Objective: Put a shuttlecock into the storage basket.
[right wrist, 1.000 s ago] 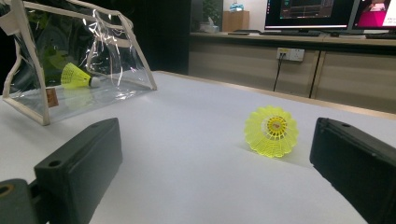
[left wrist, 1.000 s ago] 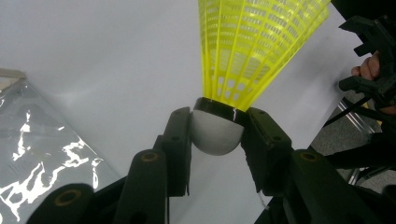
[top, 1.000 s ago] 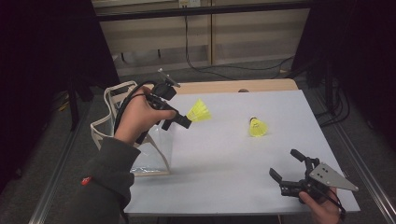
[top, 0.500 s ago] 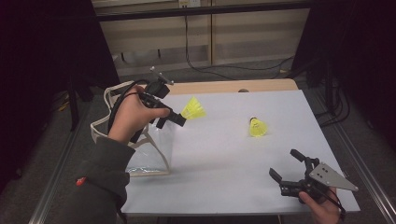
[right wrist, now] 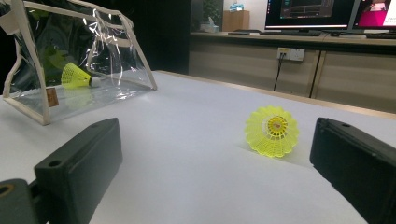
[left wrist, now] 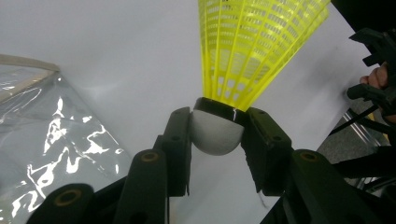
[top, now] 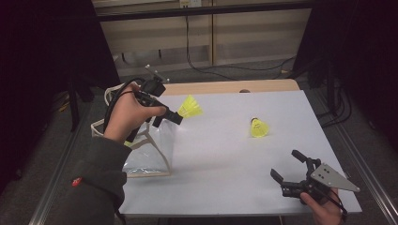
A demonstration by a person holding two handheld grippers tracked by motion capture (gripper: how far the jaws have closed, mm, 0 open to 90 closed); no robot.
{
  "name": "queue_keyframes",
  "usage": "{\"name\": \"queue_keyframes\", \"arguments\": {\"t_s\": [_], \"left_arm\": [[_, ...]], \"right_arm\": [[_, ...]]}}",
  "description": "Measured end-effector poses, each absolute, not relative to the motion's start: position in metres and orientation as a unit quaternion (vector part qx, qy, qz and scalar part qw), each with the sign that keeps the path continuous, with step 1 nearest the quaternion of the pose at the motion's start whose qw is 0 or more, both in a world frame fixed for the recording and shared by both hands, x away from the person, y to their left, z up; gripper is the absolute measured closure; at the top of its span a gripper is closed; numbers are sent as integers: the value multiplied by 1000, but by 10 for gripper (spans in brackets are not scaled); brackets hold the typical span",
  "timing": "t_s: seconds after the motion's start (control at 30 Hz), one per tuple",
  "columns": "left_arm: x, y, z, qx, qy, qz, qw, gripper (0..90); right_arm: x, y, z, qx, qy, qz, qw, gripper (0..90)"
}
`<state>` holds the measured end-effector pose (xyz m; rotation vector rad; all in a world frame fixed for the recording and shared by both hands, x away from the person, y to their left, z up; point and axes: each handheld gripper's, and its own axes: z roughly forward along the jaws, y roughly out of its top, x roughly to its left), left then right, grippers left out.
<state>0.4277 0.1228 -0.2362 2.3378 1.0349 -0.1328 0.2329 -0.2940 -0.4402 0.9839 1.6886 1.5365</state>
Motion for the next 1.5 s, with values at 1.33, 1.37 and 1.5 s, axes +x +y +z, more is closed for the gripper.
{"name": "queue_keyframes", "arguments": {"t_s": [1.33,1.37,1.5], "left_arm": [[432,147,-222,862,414,-25,293,631],[433,148,-222,861,414,-25,293,631],[433,150,-221,861,415,-24,293,631]], "right_arm": [[233,-293,-440,374,643,586,321,21],[233,-294,-440,375,643,586,321,21],[233,-293,-440,374,643,586,321,21]]}}
